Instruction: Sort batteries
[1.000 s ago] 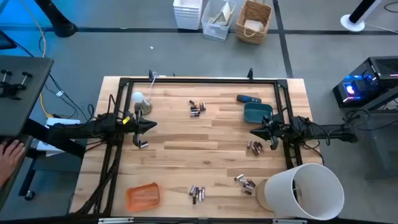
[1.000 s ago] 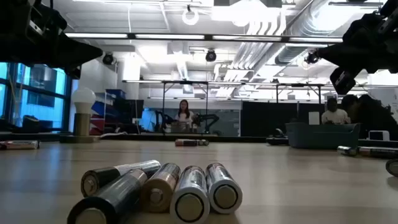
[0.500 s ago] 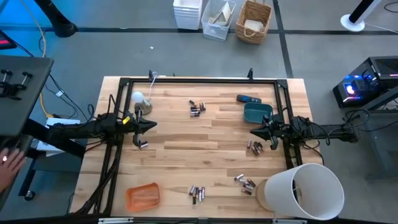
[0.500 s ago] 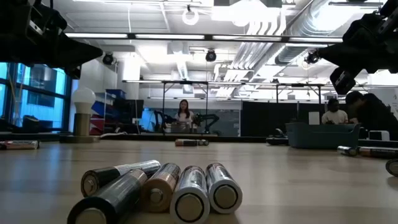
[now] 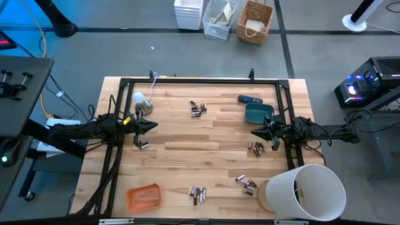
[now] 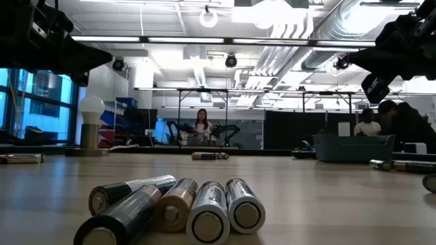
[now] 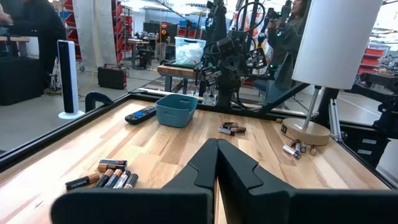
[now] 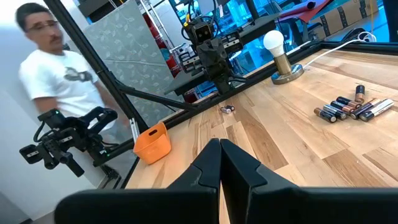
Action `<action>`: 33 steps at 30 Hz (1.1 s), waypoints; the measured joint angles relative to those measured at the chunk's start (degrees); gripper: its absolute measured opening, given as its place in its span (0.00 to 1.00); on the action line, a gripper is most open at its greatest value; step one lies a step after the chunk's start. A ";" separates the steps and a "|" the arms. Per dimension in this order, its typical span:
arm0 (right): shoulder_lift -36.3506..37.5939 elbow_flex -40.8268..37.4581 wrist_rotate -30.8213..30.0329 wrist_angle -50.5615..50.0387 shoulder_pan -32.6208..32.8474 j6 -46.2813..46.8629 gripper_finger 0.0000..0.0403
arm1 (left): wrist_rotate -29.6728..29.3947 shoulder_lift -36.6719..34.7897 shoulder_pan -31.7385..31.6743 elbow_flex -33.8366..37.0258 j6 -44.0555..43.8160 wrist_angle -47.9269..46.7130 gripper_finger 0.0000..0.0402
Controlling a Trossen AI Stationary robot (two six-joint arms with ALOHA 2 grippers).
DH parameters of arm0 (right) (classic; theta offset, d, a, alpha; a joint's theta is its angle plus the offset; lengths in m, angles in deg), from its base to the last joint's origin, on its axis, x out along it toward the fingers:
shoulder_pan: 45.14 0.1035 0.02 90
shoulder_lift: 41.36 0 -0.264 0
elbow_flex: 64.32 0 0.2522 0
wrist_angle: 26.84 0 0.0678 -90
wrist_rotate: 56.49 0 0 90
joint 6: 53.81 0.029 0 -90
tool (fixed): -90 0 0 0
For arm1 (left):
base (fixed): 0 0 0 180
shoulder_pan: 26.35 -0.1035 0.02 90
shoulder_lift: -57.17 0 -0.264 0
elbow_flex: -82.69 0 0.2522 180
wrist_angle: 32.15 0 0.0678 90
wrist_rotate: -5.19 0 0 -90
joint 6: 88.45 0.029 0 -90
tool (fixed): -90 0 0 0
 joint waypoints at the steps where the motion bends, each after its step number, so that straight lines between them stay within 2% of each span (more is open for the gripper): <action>1: 0.01 0.00 0.00 0.01 0.01 0.00 0.00 | 0.00 0.00 0.00 0.00 0.01 0.00 0.00; 33: 0.01 -0.01 0.01 0.01 0.00 0.00 0.00 | 0.00 0.00 0.00 0.01 -1.19 0.10 0.00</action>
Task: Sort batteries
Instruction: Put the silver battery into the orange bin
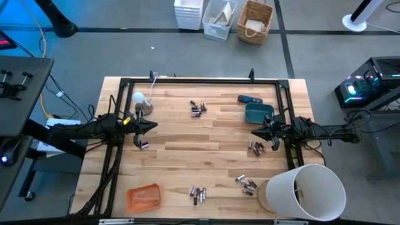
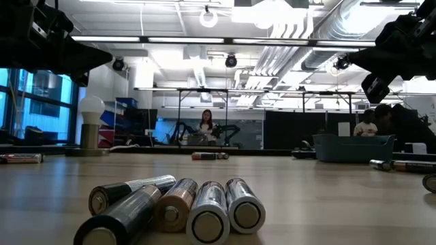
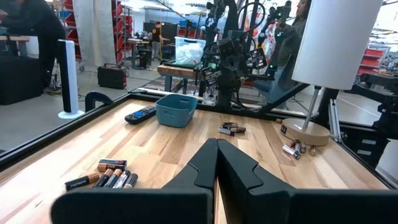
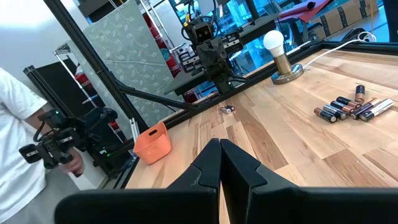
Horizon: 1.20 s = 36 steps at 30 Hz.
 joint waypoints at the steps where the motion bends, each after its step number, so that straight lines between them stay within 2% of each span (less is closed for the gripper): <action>1: 0.01 0.01 0.01 -0.01 0.02 0.00 0.00 | 0.00 0.00 0.00 0.00 -1.75 0.31 0.00; 5: 0.01 0.01 -0.01 0.01 0.02 0.00 0.00 | -2.95 0.20 0.00 0.02 -9.17 11.90 0.00; 7: -0.01 0.01 0.01 0.00 0.00 0.00 0.00 | -8.87 1.58 0.00 0.02 -15.50 22.51 0.00; 9: 0.01 0.00 0.00 0.00 0.02 0.00 0.00 | -15.17 4.95 -0.01 -1.32 -18.46 29.02 0.00; 11: -0.01 -0.01 -0.01 -0.01 0.02 0.00 0.00 | -16.39 9.94 -0.02 -5.22 -17.34 28.09 0.00; 13: -0.01 0.00 -0.01 0.01 0.00 0.00 0.00 | -13.84 17.38 0.20 -11.46 -13.76 24.97 0.00; 15: -0.01 -0.01 -0.01 -0.01 0.00 0.00 0.00 | -10.32 25.69 0.55 -19.04 -9.12 16.26 0.00; 17: -0.01 0.00 0.00 0.00 0.00 0.00 0.00 | -8.09 33.61 1.24 -27.74 -6.85 0.58 0.00; 20: -0.01 0.00 -0.01 -0.01 0.00 0.00 0.00 | -4.80 44.72 3.31 -40.46 -13.13 -24.12 0.00; 23: -0.01 0.01 -0.01 -0.01 0.00 0.00 0.00 | 0.42 53.91 7.53 -48.87 -22.63 -41.78 0.00; 26: -0.03 0.01 -0.01 0.01 0.02 0.00 0.00 | 3.13 60.68 13.89 -52.12 -30.45 -51.49 0.00; 32: -0.03 0.01 0.00 0.00 0.00 0.00 0.00 | 4.73 69.54 25.80 -51.41 -45.85 -61.48 0.02; 36: -0.04 0.00 0.00 0.00 0.01 0.00 0.00 | 3.33 73.71 27.78 -51.36 -47.22 -69.78 0.10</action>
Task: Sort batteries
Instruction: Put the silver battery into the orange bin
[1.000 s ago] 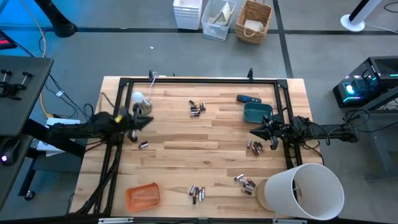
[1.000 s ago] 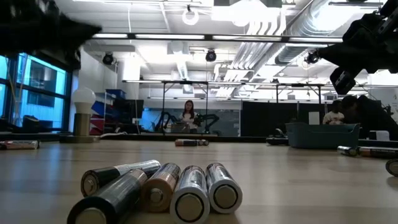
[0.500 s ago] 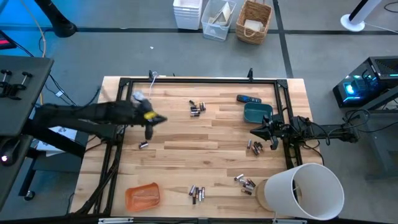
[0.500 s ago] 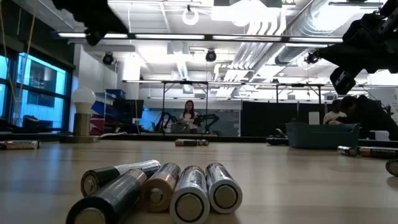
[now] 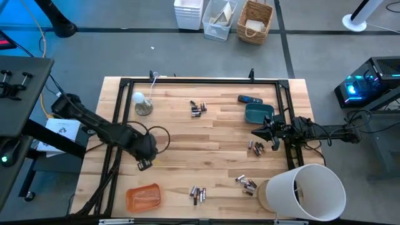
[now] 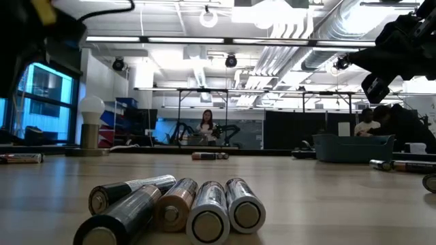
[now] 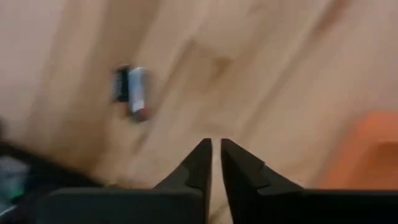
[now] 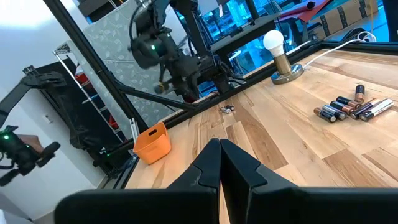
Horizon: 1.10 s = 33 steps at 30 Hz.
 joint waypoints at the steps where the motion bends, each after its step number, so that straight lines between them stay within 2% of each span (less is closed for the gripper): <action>1: 0.00 0.01 0.00 0.01 -0.01 0.00 0.00 | -1.29 0.64 -0.09 0.00 0.50 -0.82 0.13; 4: 0.01 -0.01 0.01 0.01 0.01 0.00 0.00 | -2.33 2.09 -2.09 1.02 3.43 0.91 0.24; 8: -0.02 0.01 -0.01 -0.01 0.00 0.00 0.00 | 2.24 3.66 -4.74 5.43 8.85 7.08 0.38; 14: -0.02 0.01 0.00 0.01 0.01 0.00 0.00 | 2.63 4.36 -8.40 11.60 13.75 6.08 0.54; 21: -0.02 0.00 0.00 0.01 -0.01 0.00 0.00 | 4.93 4.02 -9.76 13.51 13.64 10.11 0.57; 26: -0.02 0.01 0.01 0.01 -0.01 0.00 0.00 | 2.92 3.97 -9.75 12.50 12.49 11.21 0.57; 33: -0.02 0.00 -0.01 0.01 0.00 0.00 0.00 | 3.40 4.04 -10.99 14.56 12.89 13.40 0.57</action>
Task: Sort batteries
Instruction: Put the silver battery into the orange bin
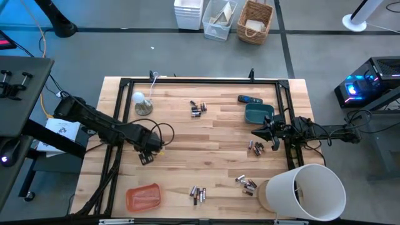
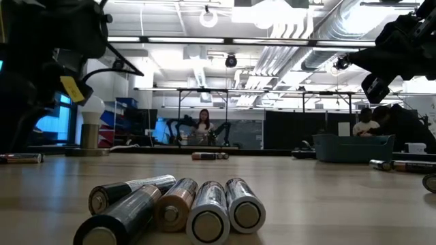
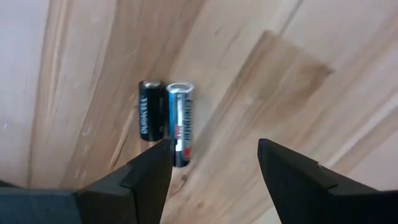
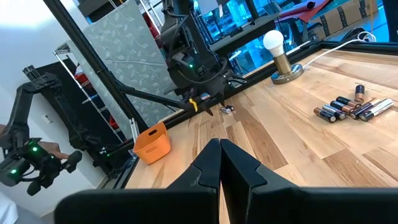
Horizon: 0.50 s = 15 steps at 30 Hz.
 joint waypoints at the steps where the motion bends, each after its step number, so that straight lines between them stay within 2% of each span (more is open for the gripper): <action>1: 0.00 0.01 0.02 0.00 0.00 0.00 0.00 | 0.04 0.00 -0.09 0.54 -0.02 0.28 0.56; 9: 0.00 0.02 0.02 0.00 0.02 0.00 0.00 | 4.32 0.04 -0.17 3.14 -0.04 6.44 0.52; 12: 0.00 0.02 0.01 0.00 0.01 0.00 0.00 | 2.47 0.04 -0.15 3.17 -0.04 6.75 0.48; 15: 0.00 0.02 0.00 0.00 0.01 0.00 0.00 | -0.87 0.04 -0.15 3.17 -0.49 6.96 0.40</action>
